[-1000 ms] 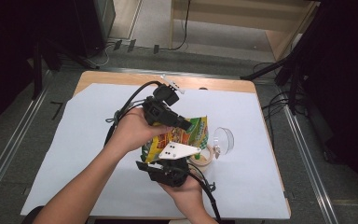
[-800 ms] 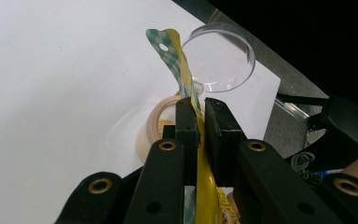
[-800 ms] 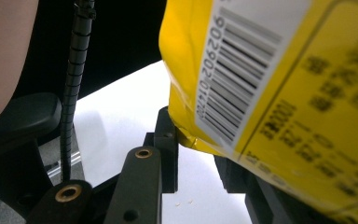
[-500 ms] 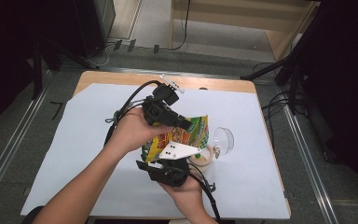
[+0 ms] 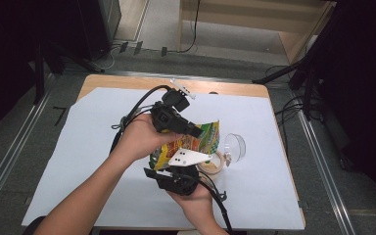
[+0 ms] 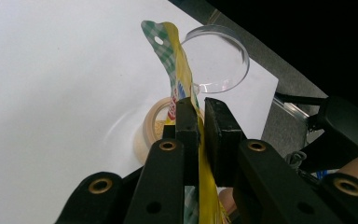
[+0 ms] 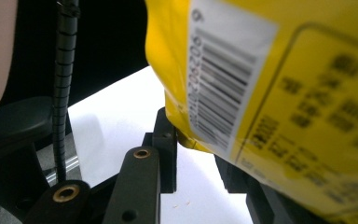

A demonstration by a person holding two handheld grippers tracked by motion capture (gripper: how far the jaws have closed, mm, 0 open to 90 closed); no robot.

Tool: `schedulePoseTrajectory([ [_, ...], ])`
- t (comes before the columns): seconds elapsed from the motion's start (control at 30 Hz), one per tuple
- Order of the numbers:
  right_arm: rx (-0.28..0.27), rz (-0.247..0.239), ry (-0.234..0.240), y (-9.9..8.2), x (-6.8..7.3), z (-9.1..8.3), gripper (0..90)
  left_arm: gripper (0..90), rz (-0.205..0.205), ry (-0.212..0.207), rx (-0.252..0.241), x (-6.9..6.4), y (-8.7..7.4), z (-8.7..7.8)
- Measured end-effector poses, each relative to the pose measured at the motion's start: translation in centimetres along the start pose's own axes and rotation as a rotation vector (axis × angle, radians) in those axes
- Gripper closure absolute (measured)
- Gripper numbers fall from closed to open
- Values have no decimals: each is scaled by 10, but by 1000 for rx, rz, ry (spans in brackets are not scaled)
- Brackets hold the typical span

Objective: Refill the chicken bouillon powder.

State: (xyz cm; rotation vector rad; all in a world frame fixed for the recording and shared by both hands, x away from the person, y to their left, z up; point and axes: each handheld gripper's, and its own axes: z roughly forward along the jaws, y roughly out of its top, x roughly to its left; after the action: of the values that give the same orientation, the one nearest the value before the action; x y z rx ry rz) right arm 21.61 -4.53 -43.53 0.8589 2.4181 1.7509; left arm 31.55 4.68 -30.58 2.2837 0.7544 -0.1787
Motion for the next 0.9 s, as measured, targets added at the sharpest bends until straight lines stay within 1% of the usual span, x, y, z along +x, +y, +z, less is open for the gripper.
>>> schedulePoseTrajectory([
  [0.03, 1, -5, 0, 1, 0, -1, 727, 850, 1, 7, 6, 1, 1, 0],
  [0.1, 0, -16, -1, 3, 3, -2, 727, 849, -4, 2, 4, 3, 1, 0],
  [0.33, -3, -3, 3, 5, 3, -3, 726, 849, -6, 5, 11, 3, 4, 1],
  [0.47, 3, -11, -3, 4, 0, -3, 726, 848, -2, 7, 8, 3, 4, 2],
  [0.53, 5, -5, -2, 3, -1, -2, 727, 848, -1, 7, 9, 3, 3, 2],
  [0.7, 3, -14, -3, 4, 0, -3, 727, 848, 2, 10, 8, 3, 3, 1],
  [0.9, 5, -15, -3, 4, 1, -3, 727, 848, -1, 3, 2, 2, 3, 0],
])
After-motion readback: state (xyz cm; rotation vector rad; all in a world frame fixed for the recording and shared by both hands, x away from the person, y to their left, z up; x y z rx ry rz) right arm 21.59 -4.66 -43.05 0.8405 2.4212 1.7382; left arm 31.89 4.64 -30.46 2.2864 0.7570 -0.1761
